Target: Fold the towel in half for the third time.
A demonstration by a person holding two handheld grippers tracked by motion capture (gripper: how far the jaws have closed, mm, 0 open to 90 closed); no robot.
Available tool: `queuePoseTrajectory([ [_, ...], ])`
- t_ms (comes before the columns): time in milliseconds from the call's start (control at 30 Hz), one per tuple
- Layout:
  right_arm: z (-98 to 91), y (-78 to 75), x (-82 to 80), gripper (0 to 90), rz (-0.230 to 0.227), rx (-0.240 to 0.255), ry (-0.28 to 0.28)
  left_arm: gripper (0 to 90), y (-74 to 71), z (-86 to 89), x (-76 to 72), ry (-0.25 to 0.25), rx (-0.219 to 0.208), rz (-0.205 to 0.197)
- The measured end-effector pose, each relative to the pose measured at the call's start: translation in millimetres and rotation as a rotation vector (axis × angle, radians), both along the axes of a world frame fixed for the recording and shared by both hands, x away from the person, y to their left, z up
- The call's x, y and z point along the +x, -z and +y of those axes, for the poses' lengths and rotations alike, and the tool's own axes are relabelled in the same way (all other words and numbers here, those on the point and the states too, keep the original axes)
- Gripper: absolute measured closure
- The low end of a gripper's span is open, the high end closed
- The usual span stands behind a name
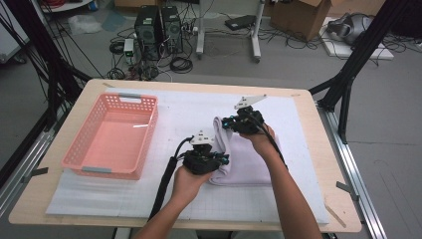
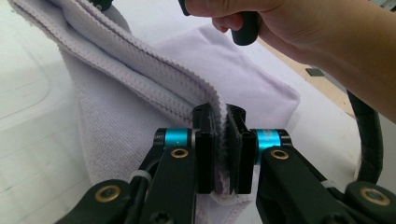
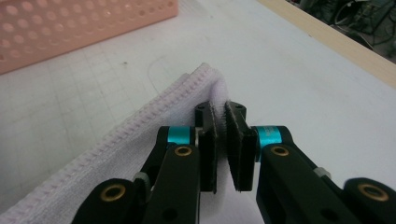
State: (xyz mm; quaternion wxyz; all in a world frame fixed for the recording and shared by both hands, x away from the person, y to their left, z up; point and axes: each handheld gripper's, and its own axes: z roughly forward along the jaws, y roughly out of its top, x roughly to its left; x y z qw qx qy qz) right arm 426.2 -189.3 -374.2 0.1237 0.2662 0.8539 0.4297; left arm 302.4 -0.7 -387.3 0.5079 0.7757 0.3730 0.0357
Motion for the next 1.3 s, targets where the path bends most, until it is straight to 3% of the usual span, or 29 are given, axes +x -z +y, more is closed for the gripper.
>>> queuePoseTrajectory([
  [200,-25.1,4.4,-2.2,83.9,0.001,-0.010,0.048,82.6,5.9,-23.2,4.0,0.022,0.003,0.006],
  [433,-48.4,11.3,-2.5,84.1,-0.003,-0.020,0.081,79.3,11.7,-44.3,7.8,0.039,-0.001,-0.012],
  [567,-62.1,17.9,-1.1,84.4,0.005,-0.018,0.106,61.3,14.0,-48.8,6.2,0.062,0.007,-0.065],
  [700,-74.5,22.9,-1.3,84.5,0.004,-0.019,0.126,43.5,8.2,-41.9,2.4,0.051,0.003,-0.118],
  [900,-92.6,24.8,-3.4,84.5,-0.003,-0.018,0.174,38.4,4.0,-18.6,0.4,0.021,0.000,-0.168],
  [1067,-106.4,28.1,-6.8,84.5,-0.003,-0.034,0.202,37.5,15.9,2.8,2.6,-0.025,0.005,-0.149],
  [1200,-115.1,31.2,-10.3,83.0,0.003,-0.040,0.224,37.3,22.5,13.6,1.9,-0.029,0.008,-0.151],
  [1300,-120.6,31.4,-13.4,67.9,0.015,-0.013,0.284,37.1,25.9,19.6,1.3,-0.032,0.003,-0.149],
])
